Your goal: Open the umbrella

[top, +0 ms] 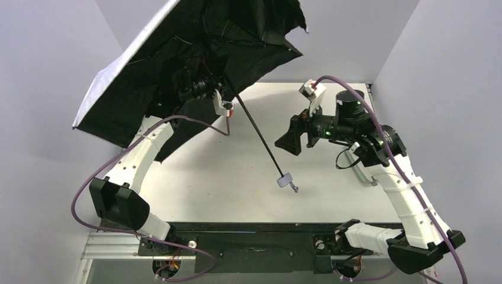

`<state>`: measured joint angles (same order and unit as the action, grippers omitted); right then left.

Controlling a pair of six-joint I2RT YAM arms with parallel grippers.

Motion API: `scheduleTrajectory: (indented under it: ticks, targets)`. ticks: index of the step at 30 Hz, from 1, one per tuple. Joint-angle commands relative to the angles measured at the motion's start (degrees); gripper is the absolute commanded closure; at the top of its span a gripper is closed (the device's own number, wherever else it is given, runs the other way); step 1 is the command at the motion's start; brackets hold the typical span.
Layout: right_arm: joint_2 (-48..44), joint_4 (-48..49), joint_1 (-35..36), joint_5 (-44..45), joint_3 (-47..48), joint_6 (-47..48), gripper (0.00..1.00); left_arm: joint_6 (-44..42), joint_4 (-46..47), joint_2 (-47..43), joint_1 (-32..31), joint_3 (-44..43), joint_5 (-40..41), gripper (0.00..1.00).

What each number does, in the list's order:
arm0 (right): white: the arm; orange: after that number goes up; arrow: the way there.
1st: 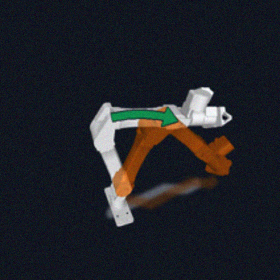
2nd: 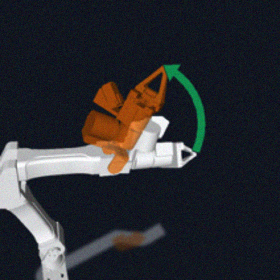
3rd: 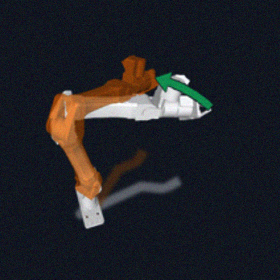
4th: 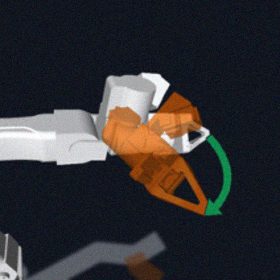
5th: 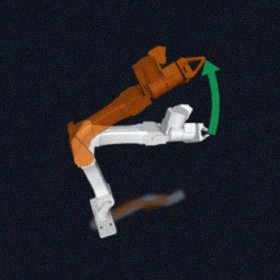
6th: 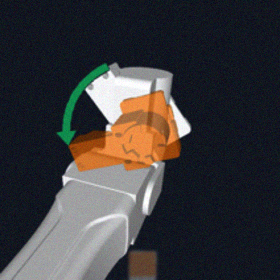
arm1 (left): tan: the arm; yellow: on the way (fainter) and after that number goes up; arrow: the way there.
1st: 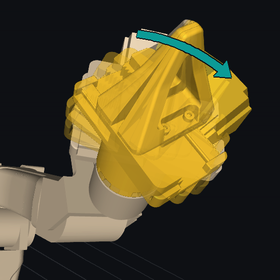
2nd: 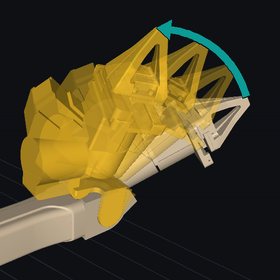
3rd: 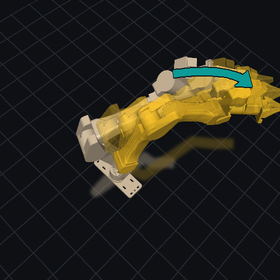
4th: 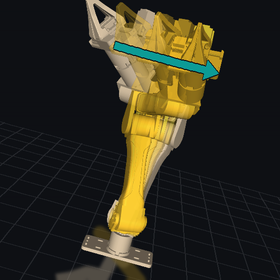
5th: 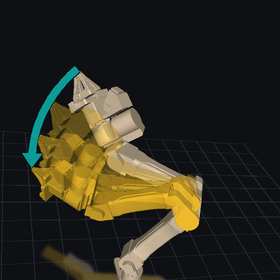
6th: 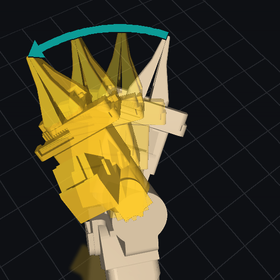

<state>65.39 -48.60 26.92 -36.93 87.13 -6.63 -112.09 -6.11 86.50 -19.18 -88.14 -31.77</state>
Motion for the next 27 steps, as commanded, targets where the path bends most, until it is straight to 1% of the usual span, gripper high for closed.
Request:
scheduleTrajectory:
  ticks: [1,7,10,11,14,15,16,17,18,21,22,25,26,27]
  targets:
    - [2.87,1.2,3.63,1.75,-1.17,0.67,0.14,-4.76,-0.98,0.34,-0.39,-5.27,0.06,1.0]
    - [6.44,4.57,5.98,2.52,-4.5,0.93,0.18,-5.29,-1.7,0.64,-0.5,-6.32,1.57,1.0]
    - [7.6,7.43,7.19,2.47,-7.26,0.32,0.24,-5.37,-1.63,0.84,-0.46,-6.55,2.44,1.0]
    - [8.47,8.16,7.67,1.95,-7.65,0.29,0.28,-5.48,-1.63,0.99,-0.44,-6.7,2.6,1.0]
    - [9.22,7.78,8.27,-0.87,-9.0,1.36,0.35,-6.68,-1.19,1.51,-0.27,-7.01,3.49,1.0]
    - [9.43,7.18,8.53,-1.57,-9.31,2.74,0.42,-6.8,-0.88,1.95,-0.26,-7.3,3.83,1.0]
    - [9.46,5.75,8.69,-1.92,-9.93,3.68,0.46,-6.82,-0.06,2.2,-0.2,-7.75,4.59,1.0]
    - [9.53,4.85,8.81,-2.58,-10.17,5.5,0.53,-6.84,0.3,2.67,-0.14,-8.01,4.95,1.0]
    - [9.56,3.34,8.83,-2.69,-10.65,5.85,0.56,-6.88,1.01,2.95,-0.02,-8.59,5.71,1.0]
    - [9.66,0.98,8.21,-2.92,-10.96,9.49,0.72,-6.95,2.27,4.19,0.48,-9.57,6.87,1.0]
    - [9.67,-0.26,7.88,-3.04,-11.14,10.17,0.74,-6.97,2.86,4.37,0.82,-10.01,7.13,1.0]
    - [9.95,-2.77,7.27,-3.75,-11.66,12.76,0.86,-7.15,3.52,5.3,2.04,-11.2,7.45,1.0]
    - [10.12,-3.9,6.85,-4.18,-11.8,13.26,0.88,-7.21,3.92,5.5,2.35,-11.73,7.53,1.0]
    - [10.25,-4.37,6.67,-4.28,-11.81,14.33,0.95,-7.45,4.09,5.91,3.0,-12.07,7.65,1.0]
